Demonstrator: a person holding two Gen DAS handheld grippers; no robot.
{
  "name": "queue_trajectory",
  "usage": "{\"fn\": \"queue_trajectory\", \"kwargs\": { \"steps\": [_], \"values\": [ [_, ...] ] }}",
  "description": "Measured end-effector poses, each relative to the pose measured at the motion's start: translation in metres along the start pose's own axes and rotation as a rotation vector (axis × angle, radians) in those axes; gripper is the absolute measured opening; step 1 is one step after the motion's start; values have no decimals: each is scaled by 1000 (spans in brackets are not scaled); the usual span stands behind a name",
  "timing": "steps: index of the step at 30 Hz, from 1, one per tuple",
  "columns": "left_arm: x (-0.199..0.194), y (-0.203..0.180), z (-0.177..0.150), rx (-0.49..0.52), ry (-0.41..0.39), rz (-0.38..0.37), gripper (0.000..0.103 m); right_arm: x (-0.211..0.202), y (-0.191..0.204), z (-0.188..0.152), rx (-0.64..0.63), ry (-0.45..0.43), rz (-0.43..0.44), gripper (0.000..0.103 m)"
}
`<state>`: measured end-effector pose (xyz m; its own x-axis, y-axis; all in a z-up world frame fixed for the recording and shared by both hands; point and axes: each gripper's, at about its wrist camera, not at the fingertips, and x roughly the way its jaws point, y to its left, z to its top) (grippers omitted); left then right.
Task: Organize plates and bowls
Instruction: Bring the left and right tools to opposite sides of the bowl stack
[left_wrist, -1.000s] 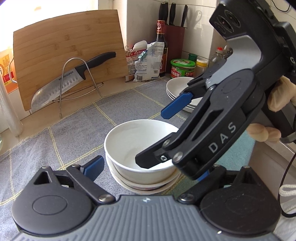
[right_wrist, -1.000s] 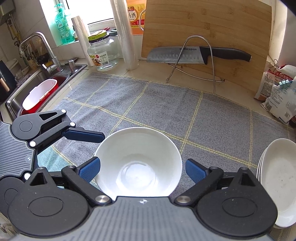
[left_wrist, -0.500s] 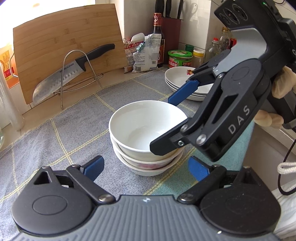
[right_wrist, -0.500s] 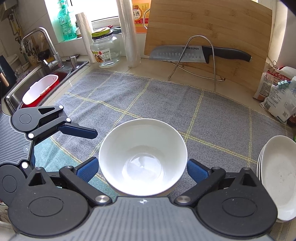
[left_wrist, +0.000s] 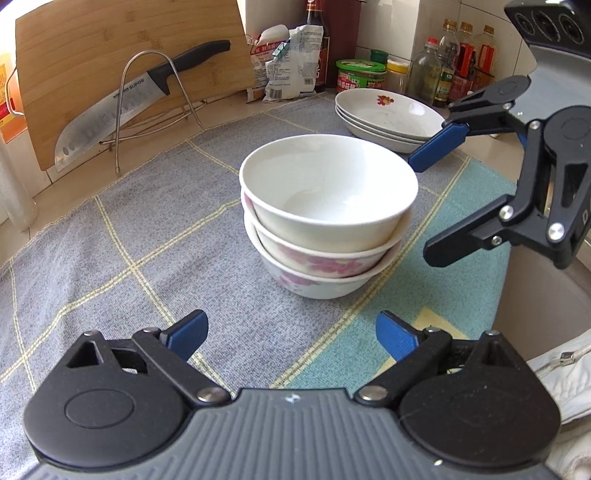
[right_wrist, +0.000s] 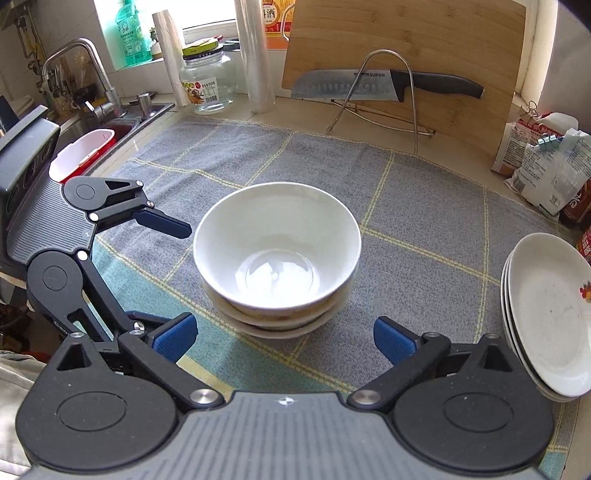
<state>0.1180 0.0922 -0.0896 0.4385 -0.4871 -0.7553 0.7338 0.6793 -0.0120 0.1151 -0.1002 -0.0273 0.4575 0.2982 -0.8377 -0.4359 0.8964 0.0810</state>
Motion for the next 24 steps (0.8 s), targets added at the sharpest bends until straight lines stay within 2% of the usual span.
{"fn": "queue_trajectory", "kwargs": {
  "steps": [7, 12, 24],
  "values": [
    [12, 1, 1, 6, 34, 9, 97, 44, -9, -24, -42, 63, -69, 103],
    [24, -2, 2, -23, 61, 14, 97, 64, -8, -28, -121, 83, -39, 103],
    [38, -17, 5, -79, 93, 99, 103, 58, -26, -48, -243, -55, 69, 103]
  ]
}}
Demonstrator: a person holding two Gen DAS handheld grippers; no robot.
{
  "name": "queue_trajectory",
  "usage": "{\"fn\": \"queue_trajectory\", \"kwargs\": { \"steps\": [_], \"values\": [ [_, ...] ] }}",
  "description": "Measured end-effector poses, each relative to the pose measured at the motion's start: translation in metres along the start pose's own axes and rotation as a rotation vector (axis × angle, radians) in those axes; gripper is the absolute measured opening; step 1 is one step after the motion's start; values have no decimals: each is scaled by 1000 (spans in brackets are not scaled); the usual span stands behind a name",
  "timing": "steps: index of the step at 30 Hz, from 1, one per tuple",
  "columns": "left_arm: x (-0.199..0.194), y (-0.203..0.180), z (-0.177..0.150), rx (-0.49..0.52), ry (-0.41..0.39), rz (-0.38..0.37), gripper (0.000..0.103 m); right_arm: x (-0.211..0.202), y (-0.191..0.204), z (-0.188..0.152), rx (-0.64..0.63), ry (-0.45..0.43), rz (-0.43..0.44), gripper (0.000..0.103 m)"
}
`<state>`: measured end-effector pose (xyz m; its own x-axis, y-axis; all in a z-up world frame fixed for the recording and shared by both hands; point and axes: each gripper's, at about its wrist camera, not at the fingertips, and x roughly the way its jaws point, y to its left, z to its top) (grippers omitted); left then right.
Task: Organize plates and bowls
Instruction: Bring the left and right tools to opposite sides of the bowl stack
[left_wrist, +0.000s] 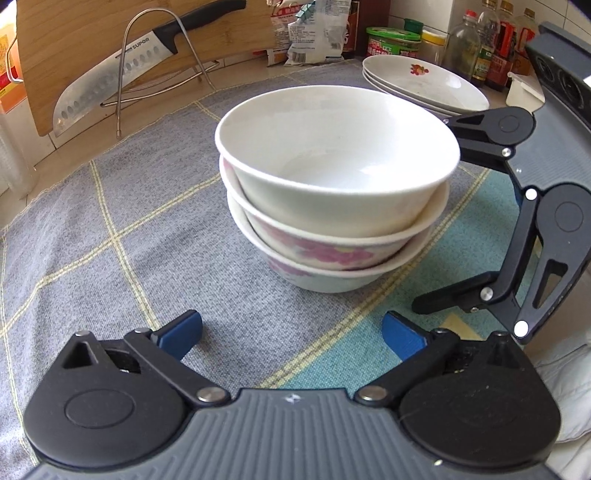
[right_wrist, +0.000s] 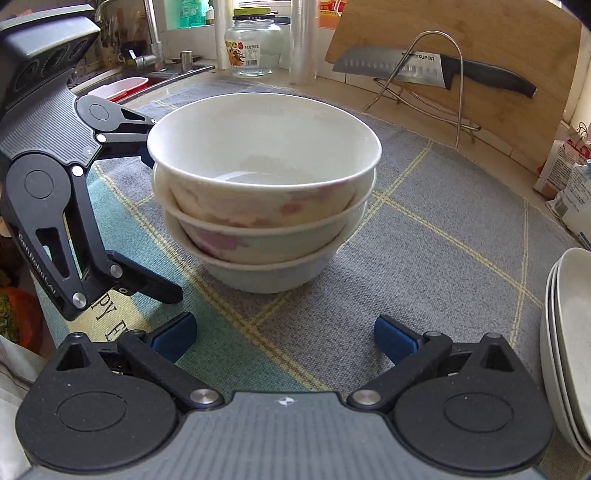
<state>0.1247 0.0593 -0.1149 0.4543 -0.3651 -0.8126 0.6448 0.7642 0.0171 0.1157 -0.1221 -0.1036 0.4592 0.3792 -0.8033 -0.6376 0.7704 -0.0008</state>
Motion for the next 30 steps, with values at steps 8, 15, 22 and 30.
{"fn": "queue_trajectory", "kwargs": {
  "steps": [8, 15, 22, 30],
  "values": [
    [1, 0, 0, -15, -16, 12, 103, -5, -8, -9, -78, -58, 54, 103],
    [-1, 0, -1, 13, -30, -5, 103, -4, -9, -7, -96, -48, 63, 103],
    [3, 7, 6, 129, -45, -85, 103, 3, -8, 6, -124, 6, 72, 103],
    [6, 22, 21, 345, -51, -219, 100, 8, -9, 31, -187, 24, 79, 103]
  ]
}}
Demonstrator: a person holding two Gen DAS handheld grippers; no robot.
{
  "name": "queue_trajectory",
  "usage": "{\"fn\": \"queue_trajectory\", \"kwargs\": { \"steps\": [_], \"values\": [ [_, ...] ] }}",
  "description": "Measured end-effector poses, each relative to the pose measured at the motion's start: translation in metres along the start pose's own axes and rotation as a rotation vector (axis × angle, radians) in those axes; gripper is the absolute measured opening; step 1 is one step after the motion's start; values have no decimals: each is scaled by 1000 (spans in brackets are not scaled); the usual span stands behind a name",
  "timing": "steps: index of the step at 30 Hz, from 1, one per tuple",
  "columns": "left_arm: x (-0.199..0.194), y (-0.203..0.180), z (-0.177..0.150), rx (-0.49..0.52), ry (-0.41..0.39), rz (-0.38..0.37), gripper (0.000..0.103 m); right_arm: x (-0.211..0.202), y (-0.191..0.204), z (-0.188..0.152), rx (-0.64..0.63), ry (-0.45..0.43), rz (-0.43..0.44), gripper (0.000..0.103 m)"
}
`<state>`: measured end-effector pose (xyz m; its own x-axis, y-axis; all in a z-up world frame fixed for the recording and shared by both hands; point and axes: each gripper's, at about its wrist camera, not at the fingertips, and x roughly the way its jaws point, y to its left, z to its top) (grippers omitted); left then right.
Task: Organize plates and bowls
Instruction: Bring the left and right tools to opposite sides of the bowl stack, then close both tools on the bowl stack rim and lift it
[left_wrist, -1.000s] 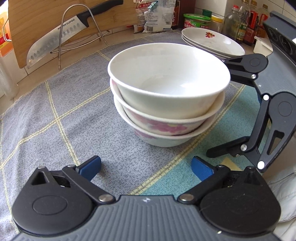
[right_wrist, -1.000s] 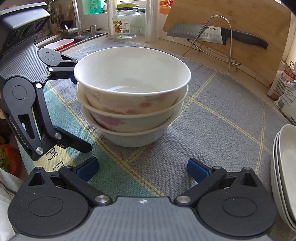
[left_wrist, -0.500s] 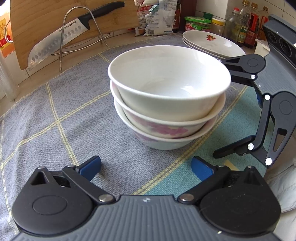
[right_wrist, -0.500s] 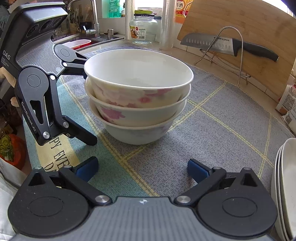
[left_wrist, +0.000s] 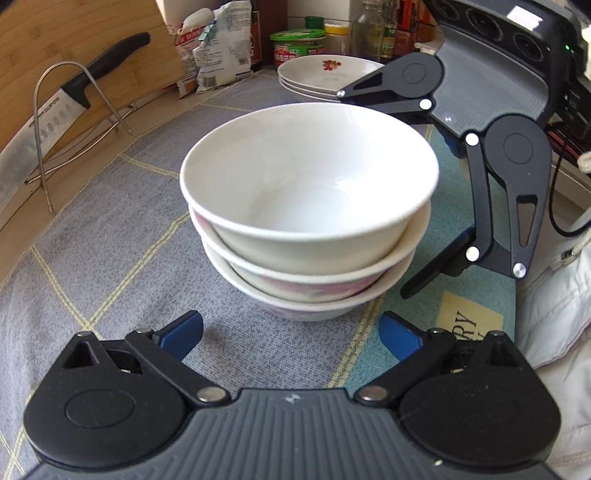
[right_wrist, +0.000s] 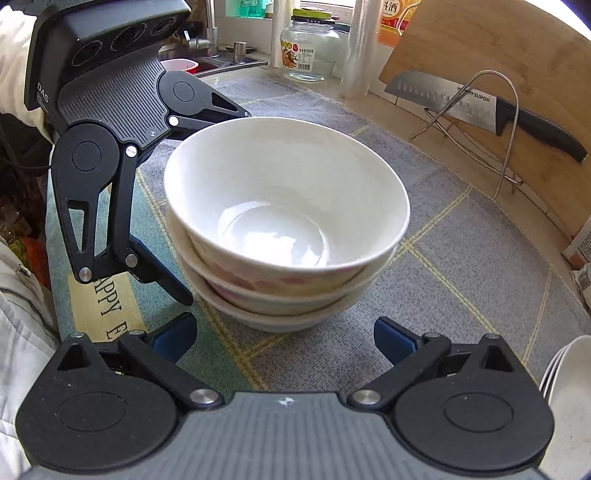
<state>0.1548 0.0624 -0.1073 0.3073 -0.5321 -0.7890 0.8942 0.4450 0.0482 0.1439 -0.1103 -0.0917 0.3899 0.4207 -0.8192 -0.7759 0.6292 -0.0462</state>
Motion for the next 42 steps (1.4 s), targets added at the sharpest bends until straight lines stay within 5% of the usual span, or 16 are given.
{"fn": "queue_trajectory", "kwargs": {
  "steps": [10, 22, 42],
  "values": [
    [6, 19, 15, 138, -28, -137, 87, 0, -6, 19, -31, 25, 17, 100],
    [15, 26, 24, 145, -22, -229, 80, 6, -11, 22, -55, 40, 91, 87],
    [12, 15, 37, 133, 4, -205, 80, -10, -12, 24, -55, 53, 97, 87]
  ]
}}
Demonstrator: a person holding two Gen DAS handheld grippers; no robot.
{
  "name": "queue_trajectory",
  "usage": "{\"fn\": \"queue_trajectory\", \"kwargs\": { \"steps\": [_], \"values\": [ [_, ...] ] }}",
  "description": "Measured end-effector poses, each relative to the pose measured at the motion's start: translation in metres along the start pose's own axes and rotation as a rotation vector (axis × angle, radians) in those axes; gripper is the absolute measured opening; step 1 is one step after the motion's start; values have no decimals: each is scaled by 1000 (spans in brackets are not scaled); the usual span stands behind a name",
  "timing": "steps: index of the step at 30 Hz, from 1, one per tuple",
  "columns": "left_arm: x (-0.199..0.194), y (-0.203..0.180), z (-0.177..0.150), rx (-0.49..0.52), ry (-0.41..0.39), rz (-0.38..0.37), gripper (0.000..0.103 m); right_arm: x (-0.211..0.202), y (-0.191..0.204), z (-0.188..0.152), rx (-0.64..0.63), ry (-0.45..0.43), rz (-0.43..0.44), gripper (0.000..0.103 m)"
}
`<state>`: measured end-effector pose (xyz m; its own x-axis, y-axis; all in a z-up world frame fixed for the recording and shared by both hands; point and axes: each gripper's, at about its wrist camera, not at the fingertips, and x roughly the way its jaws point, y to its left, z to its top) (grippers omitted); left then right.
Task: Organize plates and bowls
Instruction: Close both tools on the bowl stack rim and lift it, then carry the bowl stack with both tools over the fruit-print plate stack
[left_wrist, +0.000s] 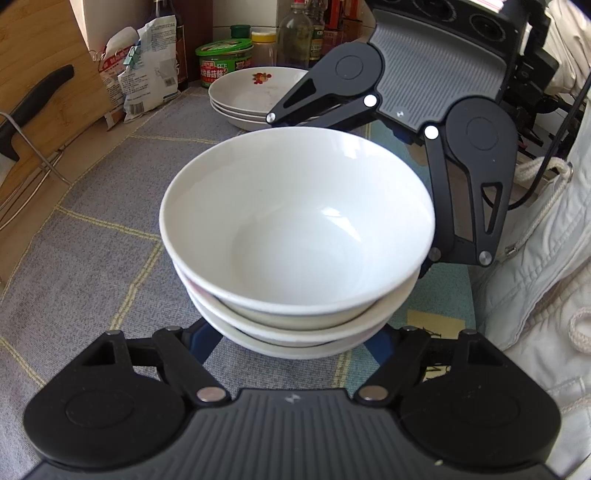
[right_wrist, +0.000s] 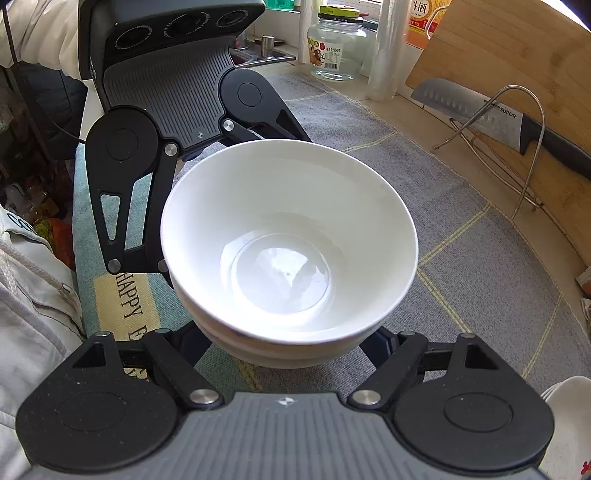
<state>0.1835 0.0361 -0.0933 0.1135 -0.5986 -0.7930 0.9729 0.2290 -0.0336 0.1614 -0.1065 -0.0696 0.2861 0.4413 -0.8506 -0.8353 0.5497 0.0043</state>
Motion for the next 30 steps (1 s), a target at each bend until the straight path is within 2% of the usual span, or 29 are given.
{"fn": "queue_trajectory", "kwargs": {
  "steps": [11, 30],
  "values": [
    [18, -5, 34, 1, -5, 15, 80, -42, -24, -19, -10, -8, -12, 87],
    [93, -21, 141, 98, -54, 6, 80, -113, -101, -92, 33, -5, -102, 87]
  ]
}}
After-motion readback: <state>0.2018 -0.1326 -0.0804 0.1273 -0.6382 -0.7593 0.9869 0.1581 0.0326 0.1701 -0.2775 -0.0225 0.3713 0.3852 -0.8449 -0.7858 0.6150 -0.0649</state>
